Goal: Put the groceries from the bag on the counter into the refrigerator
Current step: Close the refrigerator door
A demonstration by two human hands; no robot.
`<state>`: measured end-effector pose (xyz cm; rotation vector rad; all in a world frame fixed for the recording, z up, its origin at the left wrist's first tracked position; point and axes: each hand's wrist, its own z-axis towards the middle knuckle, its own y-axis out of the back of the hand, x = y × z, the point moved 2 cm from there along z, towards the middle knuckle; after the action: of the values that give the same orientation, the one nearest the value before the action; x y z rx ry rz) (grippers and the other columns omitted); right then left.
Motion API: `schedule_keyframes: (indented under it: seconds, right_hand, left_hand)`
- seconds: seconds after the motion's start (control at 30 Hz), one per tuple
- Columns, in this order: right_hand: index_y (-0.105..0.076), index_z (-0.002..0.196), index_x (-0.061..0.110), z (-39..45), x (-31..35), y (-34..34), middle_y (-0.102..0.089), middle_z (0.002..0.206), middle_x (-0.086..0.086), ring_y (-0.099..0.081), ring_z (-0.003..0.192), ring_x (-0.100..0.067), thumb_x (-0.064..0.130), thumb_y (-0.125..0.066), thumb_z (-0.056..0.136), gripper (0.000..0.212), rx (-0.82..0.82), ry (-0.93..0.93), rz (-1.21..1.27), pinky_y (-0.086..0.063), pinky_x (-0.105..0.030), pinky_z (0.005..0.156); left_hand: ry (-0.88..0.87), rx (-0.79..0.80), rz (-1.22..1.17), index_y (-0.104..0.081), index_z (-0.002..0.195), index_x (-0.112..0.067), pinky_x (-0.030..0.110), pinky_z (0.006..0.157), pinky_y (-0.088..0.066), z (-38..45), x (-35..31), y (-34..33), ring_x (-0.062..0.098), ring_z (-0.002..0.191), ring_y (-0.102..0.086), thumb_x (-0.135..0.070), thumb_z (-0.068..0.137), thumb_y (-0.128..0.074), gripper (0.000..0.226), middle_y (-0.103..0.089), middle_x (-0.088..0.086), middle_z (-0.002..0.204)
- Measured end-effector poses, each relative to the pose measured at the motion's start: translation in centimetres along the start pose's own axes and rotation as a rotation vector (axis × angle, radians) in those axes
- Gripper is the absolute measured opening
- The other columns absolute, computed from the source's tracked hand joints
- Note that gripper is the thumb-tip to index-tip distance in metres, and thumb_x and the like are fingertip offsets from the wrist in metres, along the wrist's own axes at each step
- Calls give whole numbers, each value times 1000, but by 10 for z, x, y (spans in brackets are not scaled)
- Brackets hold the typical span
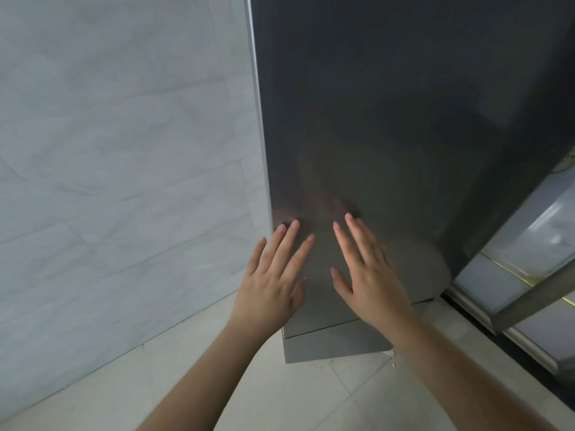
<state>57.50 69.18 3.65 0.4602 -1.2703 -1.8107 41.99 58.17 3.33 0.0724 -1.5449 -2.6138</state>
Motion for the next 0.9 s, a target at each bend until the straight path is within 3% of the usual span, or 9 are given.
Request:
schedule_keyframes:
  seconds: [0.4,0.9]
  right_hand:
    - [-19,153,16,55,-28,-19,-6,162,-8,-8,148,-23,25,-60,87,78,-17,26,-56,-20,-43,118]
    - [-18,153,19,58,-34,-27,-1,162,-9,-3,149,-24,23,-64,83,84,23,51,-42,-23,-43,116]
  left_hand:
    - [119,104,99,-15,155,-24,48,116,-25,48,26,-23,23,151,-6,-36,85,-62,86,-8,2,164]
    - [171,156,116,-19,154,-28,49,116,-27,52,17,-24,26,150,-7,-36,82,-64,85,-6,4,164]
